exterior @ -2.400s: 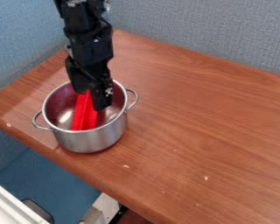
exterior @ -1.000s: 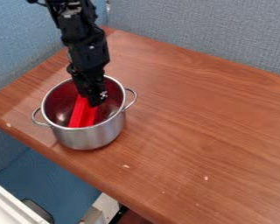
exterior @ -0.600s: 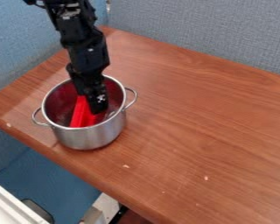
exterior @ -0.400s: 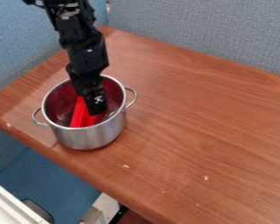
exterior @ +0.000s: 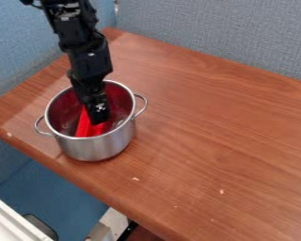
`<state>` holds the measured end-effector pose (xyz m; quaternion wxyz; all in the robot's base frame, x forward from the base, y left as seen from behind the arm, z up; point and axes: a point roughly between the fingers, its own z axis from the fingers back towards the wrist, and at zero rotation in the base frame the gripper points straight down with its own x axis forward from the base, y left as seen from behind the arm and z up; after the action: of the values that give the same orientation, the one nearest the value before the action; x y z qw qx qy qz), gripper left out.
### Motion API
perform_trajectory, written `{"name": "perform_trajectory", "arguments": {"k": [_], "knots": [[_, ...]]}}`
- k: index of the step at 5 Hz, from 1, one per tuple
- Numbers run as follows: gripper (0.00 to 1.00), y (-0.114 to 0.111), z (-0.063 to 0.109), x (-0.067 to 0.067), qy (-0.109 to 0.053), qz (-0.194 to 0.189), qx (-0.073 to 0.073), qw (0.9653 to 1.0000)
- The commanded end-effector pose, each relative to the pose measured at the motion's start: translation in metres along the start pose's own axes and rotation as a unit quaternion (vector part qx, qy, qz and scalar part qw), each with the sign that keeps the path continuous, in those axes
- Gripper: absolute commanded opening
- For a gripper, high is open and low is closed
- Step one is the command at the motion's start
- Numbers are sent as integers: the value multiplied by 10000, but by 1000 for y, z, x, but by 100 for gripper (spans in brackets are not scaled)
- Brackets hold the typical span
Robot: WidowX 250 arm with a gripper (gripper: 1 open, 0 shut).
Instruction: Put the red object in the metal pot
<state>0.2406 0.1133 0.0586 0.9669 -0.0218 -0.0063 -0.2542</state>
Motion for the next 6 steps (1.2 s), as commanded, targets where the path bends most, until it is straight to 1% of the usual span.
{"name": "perform_trajectory", "arguments": {"k": [1,2,3,4,6], "knots": [[100,1,13,12,-83,-16,179,9998],[0,12,14,12,-43,-39,160,9999],[0,22,17,11,-34,-54,85,9999],[0,31,22,11,-35,-84,64,9999],[0,29,24,21,-27,-250,99,9996]]}}
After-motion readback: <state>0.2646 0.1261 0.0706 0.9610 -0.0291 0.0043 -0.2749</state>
